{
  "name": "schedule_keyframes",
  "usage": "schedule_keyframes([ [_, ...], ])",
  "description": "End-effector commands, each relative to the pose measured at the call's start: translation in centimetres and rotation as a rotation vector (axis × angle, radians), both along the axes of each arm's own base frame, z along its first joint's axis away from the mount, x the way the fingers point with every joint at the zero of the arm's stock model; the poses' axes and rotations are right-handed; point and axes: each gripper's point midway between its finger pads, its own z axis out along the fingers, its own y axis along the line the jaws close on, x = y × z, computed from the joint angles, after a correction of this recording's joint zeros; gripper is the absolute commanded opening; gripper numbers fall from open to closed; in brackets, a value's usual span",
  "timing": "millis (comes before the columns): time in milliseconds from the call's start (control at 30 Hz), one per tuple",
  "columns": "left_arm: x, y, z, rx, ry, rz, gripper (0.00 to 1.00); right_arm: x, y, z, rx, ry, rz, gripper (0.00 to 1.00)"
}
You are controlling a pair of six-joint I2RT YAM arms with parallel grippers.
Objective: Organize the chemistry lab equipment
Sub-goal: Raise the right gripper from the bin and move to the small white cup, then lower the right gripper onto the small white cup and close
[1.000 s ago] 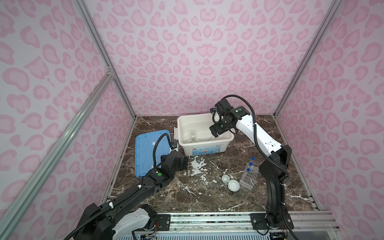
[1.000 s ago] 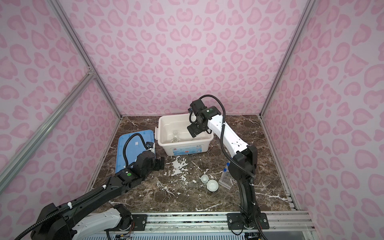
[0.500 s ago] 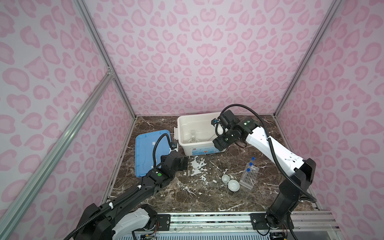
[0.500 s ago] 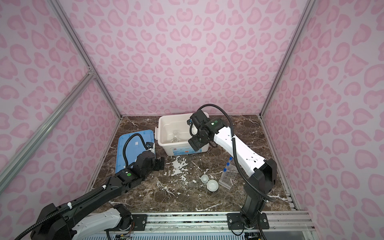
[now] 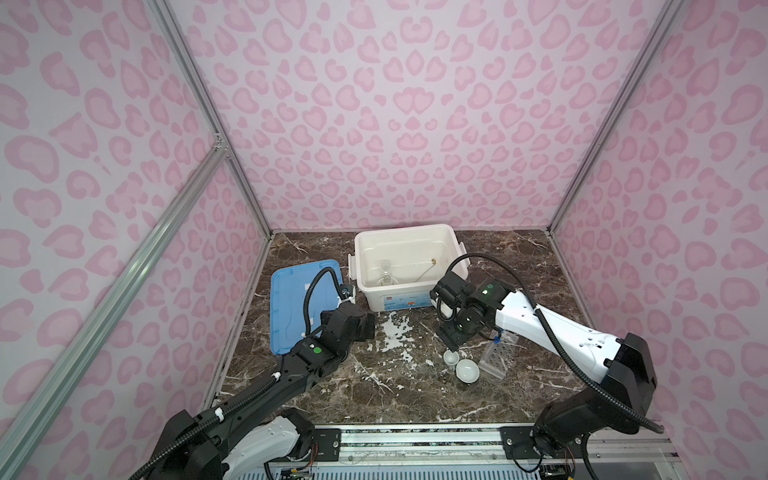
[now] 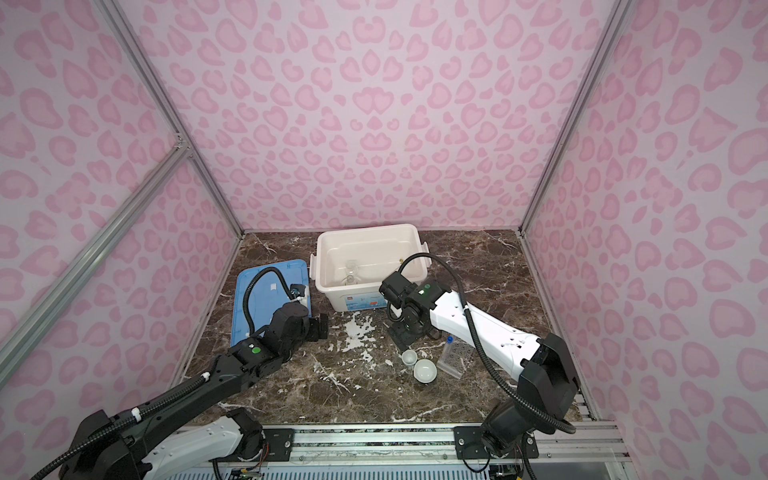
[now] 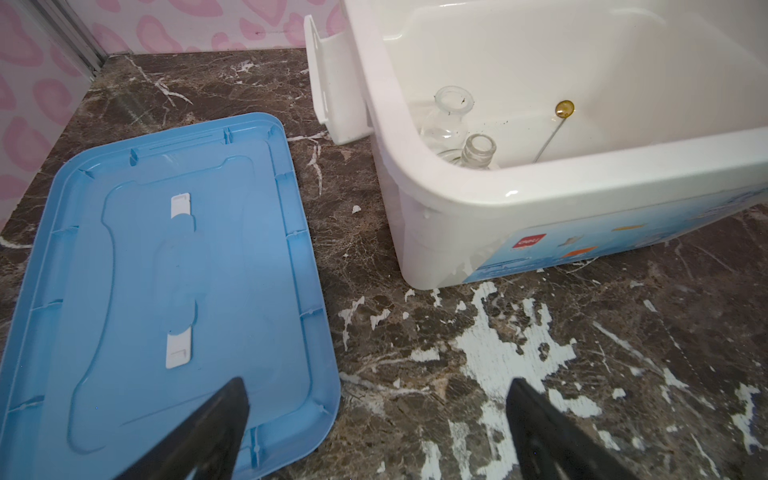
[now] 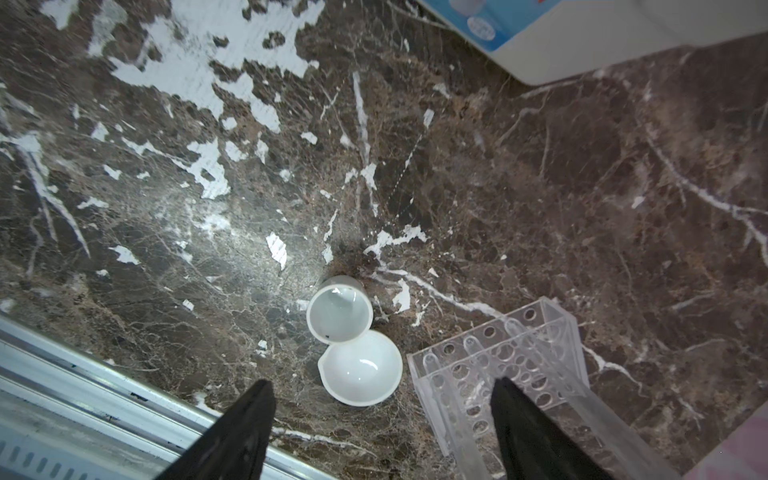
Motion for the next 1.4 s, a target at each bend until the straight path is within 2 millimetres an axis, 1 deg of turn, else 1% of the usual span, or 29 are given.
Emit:
schedule_keyframes([
  [0,0.2,0.0,0.4,-0.019,-0.018,0.015,0.97,-0.5,0.6,-1.8,-0.001,0.012,-0.032,0.81],
  [100,0.1,0.2,0.4,-0.018,-0.018,0.02,0.97,-1.6,0.9,-3.5,-0.016,0.049,-0.023,0.76],
  [267,0.1,0.4,0.4,-0.013,-0.018,0.026,0.97,-2.9,1.6,-5.7,-0.027,0.096,-0.002,0.74],
  [333,0.1,0.3,0.4,-0.015,-0.018,0.026,0.97,-3.0,1.5,-6.3,-0.048,0.102,0.001,0.73],
  [467,0.0,0.3,0.3,-0.015,-0.015,0.024,0.97,-2.7,1.3,-7.3,-0.082,0.096,0.002,0.72],
  [633,-0.1,0.4,0.2,-0.013,-0.014,0.026,0.97,-2.4,0.9,-8.0,-0.122,0.092,0.006,0.73],
  [800,-0.2,0.5,0.0,-0.012,-0.011,0.028,0.97,-2.3,0.6,-8.3,-0.131,0.086,-0.003,0.74],
  [967,-0.1,0.4,-0.3,-0.01,-0.004,0.026,0.97,-2.2,0.0,-9.0,-0.14,0.094,-0.018,0.74],
  [1233,-0.1,0.4,-0.5,-0.012,0.0,0.026,0.97,-2.1,0.5,-9.8,-0.109,0.113,-0.02,0.74],
  [1367,-0.2,0.5,-0.5,-0.008,0.002,0.028,0.97,-2.0,0.8,-10.1,-0.094,0.118,-0.021,0.72],
])
